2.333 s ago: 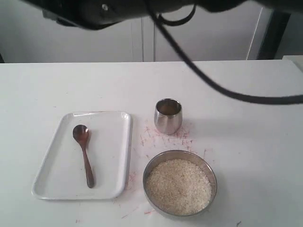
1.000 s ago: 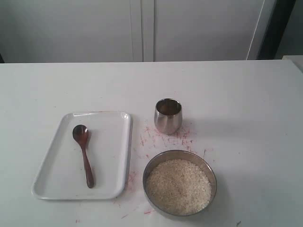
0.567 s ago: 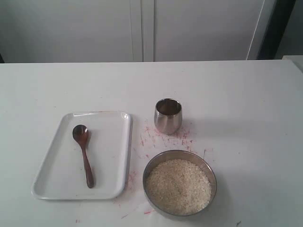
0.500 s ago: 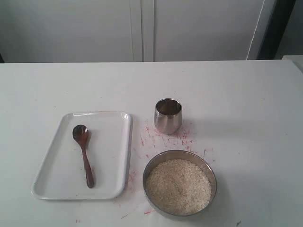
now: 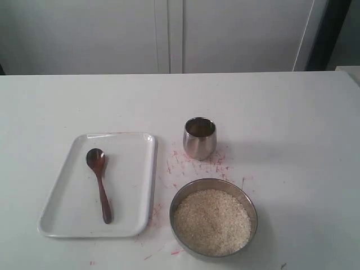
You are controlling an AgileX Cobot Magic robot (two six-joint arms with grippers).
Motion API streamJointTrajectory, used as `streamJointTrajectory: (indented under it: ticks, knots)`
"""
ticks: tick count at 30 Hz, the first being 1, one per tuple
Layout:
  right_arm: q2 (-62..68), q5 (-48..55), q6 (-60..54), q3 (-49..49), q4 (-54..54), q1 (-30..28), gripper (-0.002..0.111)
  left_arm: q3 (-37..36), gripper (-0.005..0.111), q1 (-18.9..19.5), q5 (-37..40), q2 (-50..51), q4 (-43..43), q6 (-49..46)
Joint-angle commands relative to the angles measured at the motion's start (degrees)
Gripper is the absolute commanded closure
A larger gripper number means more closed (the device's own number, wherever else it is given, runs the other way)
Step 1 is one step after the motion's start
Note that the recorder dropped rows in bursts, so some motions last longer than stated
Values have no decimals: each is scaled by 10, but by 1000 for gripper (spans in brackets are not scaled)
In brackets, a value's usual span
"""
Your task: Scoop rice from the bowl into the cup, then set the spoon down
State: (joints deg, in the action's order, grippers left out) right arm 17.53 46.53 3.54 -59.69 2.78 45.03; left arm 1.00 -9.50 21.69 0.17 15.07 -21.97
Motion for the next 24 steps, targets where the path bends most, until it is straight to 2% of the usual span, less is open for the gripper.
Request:
streamJointTrajectory:
  ticks: [1, 11, 24]
  knots:
    - [-41, -7, -8, 46, -1, 0, 108, -3, 92, -4, 2, -2, 3, -2]
    - [-122, -41, -8, 163, 4, 0, 108, -3, 92, -4, 2, -2, 3, -2]
    - [-172, -232, -8, 346, 77, 0, 108, -3, 92, -4, 2, -2, 3, -2]
